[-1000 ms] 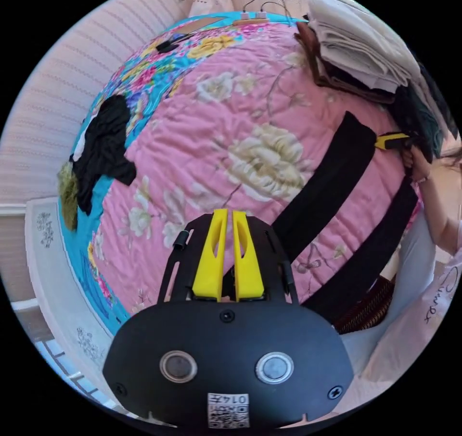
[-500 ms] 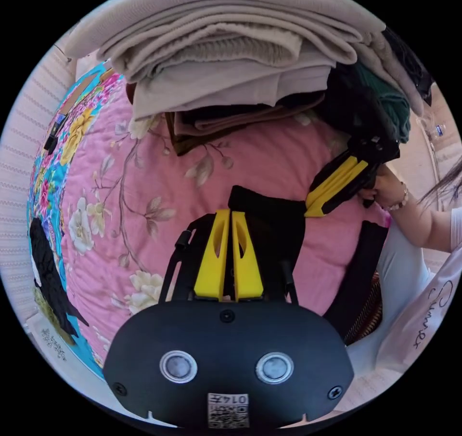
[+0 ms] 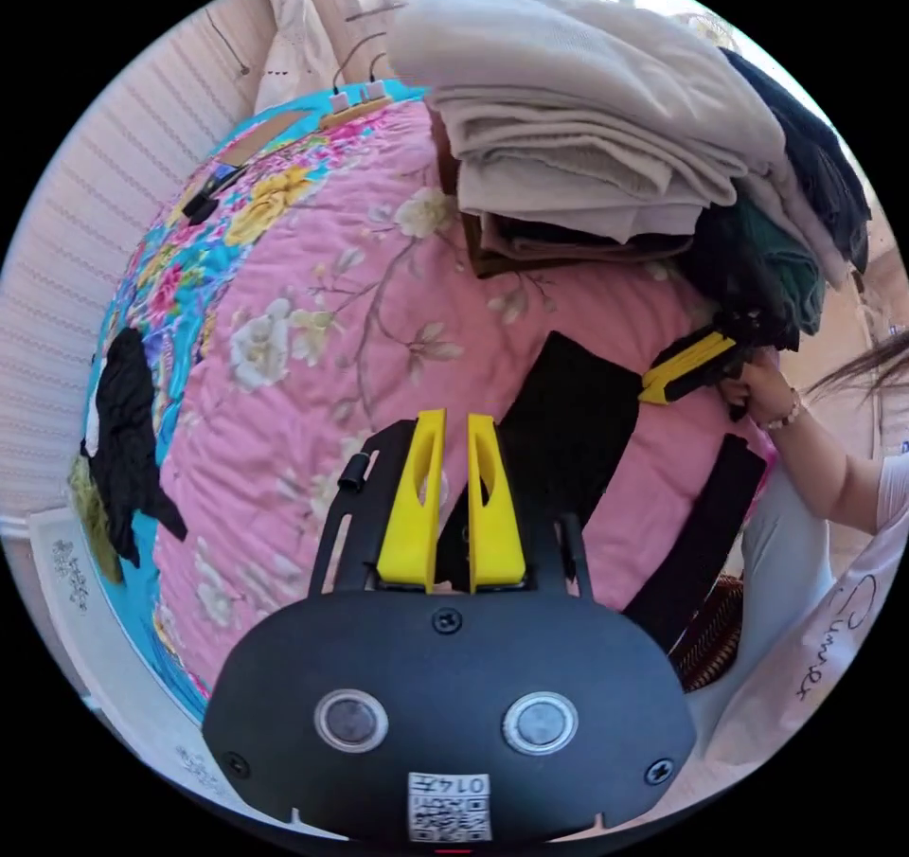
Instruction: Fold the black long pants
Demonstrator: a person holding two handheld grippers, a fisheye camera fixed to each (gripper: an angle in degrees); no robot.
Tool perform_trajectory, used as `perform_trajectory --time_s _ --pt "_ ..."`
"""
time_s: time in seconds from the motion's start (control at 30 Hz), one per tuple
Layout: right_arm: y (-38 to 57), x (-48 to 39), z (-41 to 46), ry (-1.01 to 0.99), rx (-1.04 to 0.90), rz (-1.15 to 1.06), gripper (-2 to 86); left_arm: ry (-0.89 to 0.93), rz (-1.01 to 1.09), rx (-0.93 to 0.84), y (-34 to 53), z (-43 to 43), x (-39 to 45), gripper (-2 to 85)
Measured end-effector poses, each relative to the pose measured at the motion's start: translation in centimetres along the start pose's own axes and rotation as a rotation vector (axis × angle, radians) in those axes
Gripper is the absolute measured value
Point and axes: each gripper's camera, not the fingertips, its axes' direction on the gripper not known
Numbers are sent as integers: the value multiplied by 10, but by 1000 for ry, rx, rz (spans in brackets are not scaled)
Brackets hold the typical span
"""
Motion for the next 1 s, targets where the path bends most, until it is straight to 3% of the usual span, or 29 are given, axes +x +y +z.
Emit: perform_trajectory --time_s 0.13,0.23,0.4,0.5,0.77,1.0 --pt "8 -4 0 -1 5 1 17 -1 -140 115 135 -94 -26 27" --pt "20 -12 -3 -25 8 12 48 -19 -311 157 283 -148 -24 -1" --pt "69 -49 -5 -78 45 34 68 46 -767 192 573 -193 9 -9" --pt "109 -75 -9 -34 80 64 72 73 -978 236 698 -205 32 -10" --pt "177 -109 -38 391 147 302 110 23 -1414 449 914 -220 32 -5" --pt "183 -112 -14 374 67 374 103 77 -1651 543 1026 -226 -5 62"
